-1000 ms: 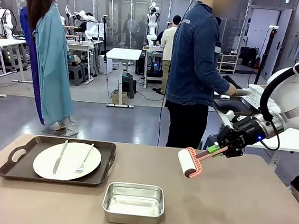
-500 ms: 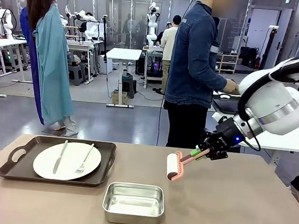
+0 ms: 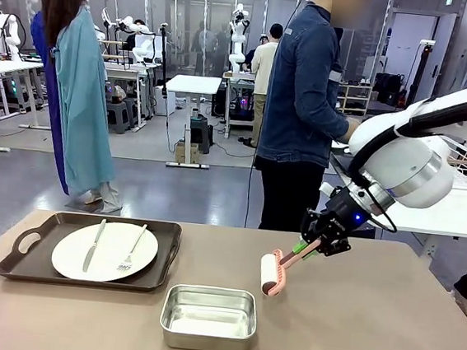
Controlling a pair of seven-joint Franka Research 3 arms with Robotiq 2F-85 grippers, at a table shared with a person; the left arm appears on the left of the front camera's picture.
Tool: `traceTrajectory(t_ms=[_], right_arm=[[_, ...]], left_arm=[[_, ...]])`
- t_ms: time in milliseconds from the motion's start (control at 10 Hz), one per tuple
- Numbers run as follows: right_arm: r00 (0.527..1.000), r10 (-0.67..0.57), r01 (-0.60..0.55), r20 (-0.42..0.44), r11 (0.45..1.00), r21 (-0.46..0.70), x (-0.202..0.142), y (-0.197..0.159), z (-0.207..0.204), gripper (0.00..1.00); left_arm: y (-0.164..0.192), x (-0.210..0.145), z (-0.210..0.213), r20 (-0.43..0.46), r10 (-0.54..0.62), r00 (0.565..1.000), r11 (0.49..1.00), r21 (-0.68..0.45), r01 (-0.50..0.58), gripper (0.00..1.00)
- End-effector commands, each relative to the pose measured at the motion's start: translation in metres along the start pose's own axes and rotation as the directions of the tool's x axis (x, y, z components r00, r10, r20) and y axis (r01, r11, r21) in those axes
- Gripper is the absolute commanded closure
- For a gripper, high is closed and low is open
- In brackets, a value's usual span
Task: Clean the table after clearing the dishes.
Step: When the left (or right) Handle tray is removed, use the left hand (or right hand) to clean the left (or right) side of the table with the Lint Roller.
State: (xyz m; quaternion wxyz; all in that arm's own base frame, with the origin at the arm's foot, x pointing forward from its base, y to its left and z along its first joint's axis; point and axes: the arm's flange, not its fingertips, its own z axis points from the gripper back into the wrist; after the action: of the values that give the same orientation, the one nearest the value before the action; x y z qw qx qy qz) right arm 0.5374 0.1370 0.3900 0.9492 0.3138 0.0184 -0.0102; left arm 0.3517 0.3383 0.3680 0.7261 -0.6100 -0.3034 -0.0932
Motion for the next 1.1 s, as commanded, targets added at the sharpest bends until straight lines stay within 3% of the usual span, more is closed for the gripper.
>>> traceTrajectory(t_ms=[0,400,1000], right_arm=[[0.999,-0.046,0.045,-0.017,0.998,-0.038,0.014,0.008,-0.009,0.79],[0.996,-0.074,0.079,0.054,0.992,-0.101,-0.001,-0.008,-0.026,0.79],[0.991,0.047,-0.024,0.128,0.984,-0.176,-0.026,-0.086,-0.010,0.79]], left_arm=[[-0.003,-0.002,0.001,-0.011,0.001,1.000,1.000,0.013,-0.001,0.00],[-0.003,-0.002,0.001,-0.011,0.001,1.000,1.000,0.013,-0.001,0.00],[-0.003,-0.002,0.001,-0.011,0.001,1.000,1.000,0.013,-0.001,0.00]])
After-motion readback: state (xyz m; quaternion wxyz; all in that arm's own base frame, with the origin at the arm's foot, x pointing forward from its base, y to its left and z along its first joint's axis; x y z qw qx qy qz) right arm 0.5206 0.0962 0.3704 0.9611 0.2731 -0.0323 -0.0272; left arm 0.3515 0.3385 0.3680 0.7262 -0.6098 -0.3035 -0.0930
